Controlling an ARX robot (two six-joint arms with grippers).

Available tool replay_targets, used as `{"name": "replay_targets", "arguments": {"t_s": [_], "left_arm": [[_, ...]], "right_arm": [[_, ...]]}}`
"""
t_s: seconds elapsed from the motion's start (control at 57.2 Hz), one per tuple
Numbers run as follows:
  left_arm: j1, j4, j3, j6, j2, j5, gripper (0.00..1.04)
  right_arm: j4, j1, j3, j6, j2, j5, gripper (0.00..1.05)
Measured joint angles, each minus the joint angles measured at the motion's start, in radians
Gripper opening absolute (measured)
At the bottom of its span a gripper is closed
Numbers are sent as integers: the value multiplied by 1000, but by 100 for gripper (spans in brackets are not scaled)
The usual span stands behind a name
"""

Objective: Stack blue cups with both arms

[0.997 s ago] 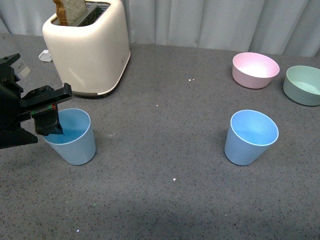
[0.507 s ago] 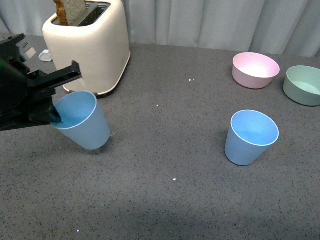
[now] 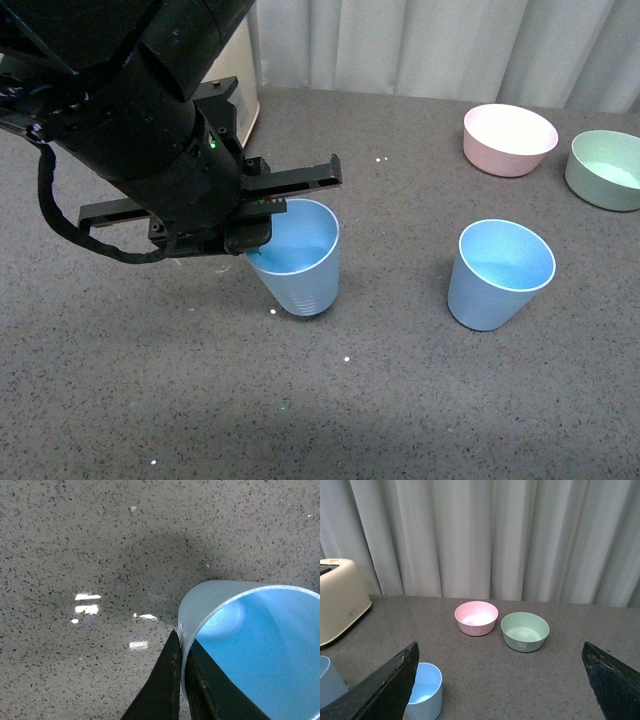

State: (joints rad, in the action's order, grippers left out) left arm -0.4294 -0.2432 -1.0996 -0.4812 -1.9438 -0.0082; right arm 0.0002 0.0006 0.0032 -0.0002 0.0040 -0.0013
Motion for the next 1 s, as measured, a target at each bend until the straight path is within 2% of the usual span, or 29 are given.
{"name": "replay_targets", "arguments": {"t_s": [0.524, 0.787, 0.997], "left_arm": [[-19, -28, -33, -21, -48, -12, 5], [-18, -27, -34, -45, -33, -2, 62], [-2, -16, -28, -64, 42, -27, 93]], "right_arm": [[0, 0, 0, 0, 0, 0, 95], [0, 0, 0, 0, 0, 0, 95], [0, 0, 0, 0, 0, 0, 95]]}}
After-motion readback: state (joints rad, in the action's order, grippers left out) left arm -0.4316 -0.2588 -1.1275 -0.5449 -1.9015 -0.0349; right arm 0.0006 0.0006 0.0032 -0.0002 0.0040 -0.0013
